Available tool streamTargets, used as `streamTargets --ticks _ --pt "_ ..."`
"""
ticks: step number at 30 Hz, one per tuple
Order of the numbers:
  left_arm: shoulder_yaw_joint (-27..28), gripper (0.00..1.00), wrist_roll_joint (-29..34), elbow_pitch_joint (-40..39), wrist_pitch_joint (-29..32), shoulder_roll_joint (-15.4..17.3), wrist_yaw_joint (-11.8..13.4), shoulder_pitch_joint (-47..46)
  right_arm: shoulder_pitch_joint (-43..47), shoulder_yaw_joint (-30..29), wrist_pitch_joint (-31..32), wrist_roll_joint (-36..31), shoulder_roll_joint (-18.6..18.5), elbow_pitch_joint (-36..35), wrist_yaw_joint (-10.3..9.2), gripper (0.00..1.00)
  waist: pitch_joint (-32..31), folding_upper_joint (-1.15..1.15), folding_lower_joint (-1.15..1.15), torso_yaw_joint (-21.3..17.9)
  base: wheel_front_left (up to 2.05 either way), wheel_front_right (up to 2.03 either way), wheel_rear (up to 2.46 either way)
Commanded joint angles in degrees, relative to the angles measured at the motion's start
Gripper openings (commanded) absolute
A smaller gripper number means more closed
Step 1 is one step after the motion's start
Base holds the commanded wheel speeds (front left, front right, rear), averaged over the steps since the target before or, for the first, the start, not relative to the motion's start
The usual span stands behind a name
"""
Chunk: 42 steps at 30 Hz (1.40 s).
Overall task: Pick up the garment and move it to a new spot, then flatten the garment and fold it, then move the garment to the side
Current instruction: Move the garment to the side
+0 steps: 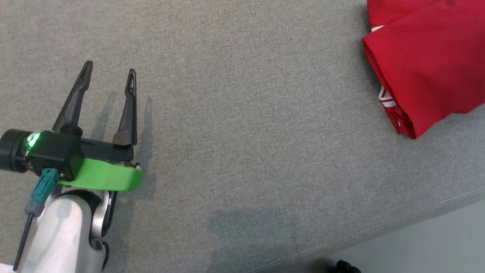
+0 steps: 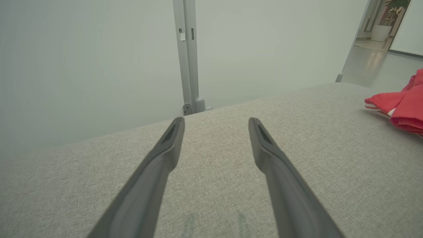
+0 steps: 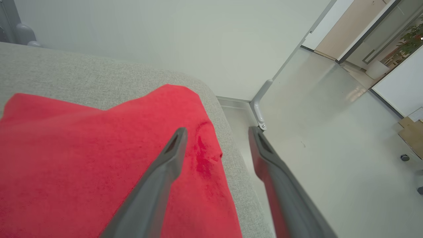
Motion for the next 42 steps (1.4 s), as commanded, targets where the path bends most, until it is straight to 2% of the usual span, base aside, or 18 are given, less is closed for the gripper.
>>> streamTargets --ticks 1,6,13,23,27,35,42 --pt "0.1 1.0 0.2 0.2 -0.3 0.4 0.3 -0.8 0.1 -1.0 -0.3 -1.0 0.5 -0.1 -0.09 1.0 -0.3 -0.01 0.0 -0.2 0.0 0.0 0.0" --pt "-0.1 1.0 -0.2 1.1 -0.6 0.3 0.4 -0.4 3.1 -6.6 -0.3 -3.2 4.1 -2.9 -0.09 1.0 -2.0 -0.01 0.0 -0.7 0.0 0.0 0.0" --pt "0.1 1.0 -1.5 2.7 -1.9 -0.5 1.4 2.8 11.2 -12.6 -0.3 -5.8 11.8 -13.8 -0.09 1.0 -6.6 -0.01 0.0 -0.3 0.0 0.0 0.0" --pt "1.6 1.0 -3.4 4.5 -4.0 -1.5 3.6 8.2 25.0 -10.3 -0.3 -7.0 23.3 -30.1 -0.09 1.0 -12.6 -0.01 0.0 4.1 0.0 0.0 0.0" --pt "2.0 1.0 -4.3 5.0 -4.9 -2.0 4.2 10.3 29.6 -9.4 -0.3 -7.3 26.2 -33.9 -0.09 1.0 -14.8 -0.01 0.0 6.7 0.0 0.0 0.0" --pt "2.8 1.0 -5.7 5.5 -5.8 -1.8 4.6 14.5 35.3 -6.9 -0.2 -8.3 28.7 -37.1 -0.09 1.0 -18.8 -0.01 0.0 9.4 0.0 0.0 0.0" --pt "2.1 1.0 -6.3 6.2 -5.5 -1.5 4.2 18.1 40.8 -8.2 1.4 -9.1 28.9 -39.5 -0.09 1.0 -23.1 -0.01 0.0 10.7 0.0 0.0 0.0"
